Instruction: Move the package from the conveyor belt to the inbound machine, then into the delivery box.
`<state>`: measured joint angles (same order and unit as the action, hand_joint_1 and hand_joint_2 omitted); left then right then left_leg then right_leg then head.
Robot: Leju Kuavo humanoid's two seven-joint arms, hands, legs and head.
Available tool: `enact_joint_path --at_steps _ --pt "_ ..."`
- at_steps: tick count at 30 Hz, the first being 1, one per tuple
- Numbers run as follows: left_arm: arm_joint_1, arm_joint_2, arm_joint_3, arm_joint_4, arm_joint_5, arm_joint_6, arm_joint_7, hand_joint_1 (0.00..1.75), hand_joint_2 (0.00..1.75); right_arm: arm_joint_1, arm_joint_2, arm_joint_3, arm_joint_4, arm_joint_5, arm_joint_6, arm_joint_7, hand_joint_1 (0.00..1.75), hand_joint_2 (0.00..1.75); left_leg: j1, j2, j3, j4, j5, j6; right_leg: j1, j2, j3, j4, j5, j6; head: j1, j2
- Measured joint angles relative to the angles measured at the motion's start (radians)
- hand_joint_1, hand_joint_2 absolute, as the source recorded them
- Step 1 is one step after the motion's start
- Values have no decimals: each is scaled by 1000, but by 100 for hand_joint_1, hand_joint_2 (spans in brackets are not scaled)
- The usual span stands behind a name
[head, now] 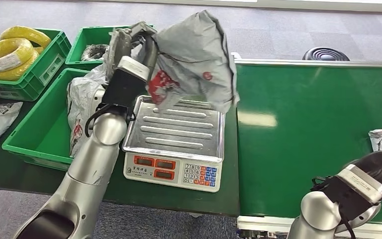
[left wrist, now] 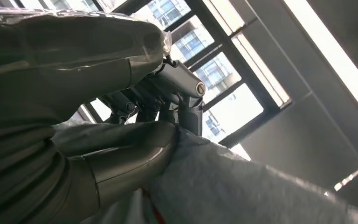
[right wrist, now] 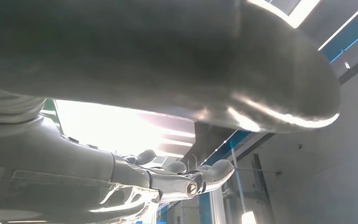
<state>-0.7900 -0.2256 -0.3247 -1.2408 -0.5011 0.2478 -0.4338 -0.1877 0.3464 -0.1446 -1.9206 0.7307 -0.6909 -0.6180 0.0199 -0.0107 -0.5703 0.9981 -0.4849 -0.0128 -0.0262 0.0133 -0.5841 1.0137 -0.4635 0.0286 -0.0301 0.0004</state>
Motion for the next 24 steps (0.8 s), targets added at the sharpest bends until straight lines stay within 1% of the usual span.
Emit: enact_joint_path --at_steps 4,8,9,11,13,15,17,19,22,24 --pt "27 18 47 -92 61 50 2 152 175 9 0 1 8 8 0 0 0 0 0 -1 0 0 0 0 0 0 0 0 0 0 0 0" --pt "38 27 83 -144 65 104 2 149 175 15 0 2 19 14 0 0 0 0 0 -1 0 0 0 0 0 -1 0 0 0 0 0 0" --pt "39 28 89 -151 42 128 13 149 175 15 0 3 21 15 0 1 0 0 0 -1 0 0 0 0 0 -1 0 0 0 0 0 0" --pt "36 32 103 -148 -81 224 74 148 175 18 0 6 25 18 0 3 0 0 0 0 0 0 0 0 0 0 0 0 0 0 0 0" --pt "13 41 125 -110 -246 341 152 148 175 23 0 12 30 19 0 5 0 0 0 0 0 0 0 0 0 0 0 0 0 0 0 0" --pt "-32 58 164 -34 -374 412 196 148 175 28 0 20 34 19 0 9 0 0 0 0 0 0 0 0 0 0 0 0 0 0 0 0" --pt "-76 74 225 51 -482 436 216 148 175 32 0 27 38 20 0 15 0 0 0 0 1 0 1 -1 0 0 0 1 0 -1 0 0" --pt "-101 84 292 121 -551 440 226 148 175 36 0 33 41 21 0 18 0 0 0 1 1 0 1 -1 0 1 -1 1 1 -1 0 0" --pt "-120 91 357 190 -603 441 237 146 175 39 0 41 46 22 0 19 0 0 0 0 0 0 1 -1 0 1 -1 2 1 -1 0 0" --pt "-130 97 394 233 -662 441 260 145 175 43 0 46 49 20 0 19 0 0 0 0 0 0 1 -1 0 1 -1 2 1 -1 0 0"
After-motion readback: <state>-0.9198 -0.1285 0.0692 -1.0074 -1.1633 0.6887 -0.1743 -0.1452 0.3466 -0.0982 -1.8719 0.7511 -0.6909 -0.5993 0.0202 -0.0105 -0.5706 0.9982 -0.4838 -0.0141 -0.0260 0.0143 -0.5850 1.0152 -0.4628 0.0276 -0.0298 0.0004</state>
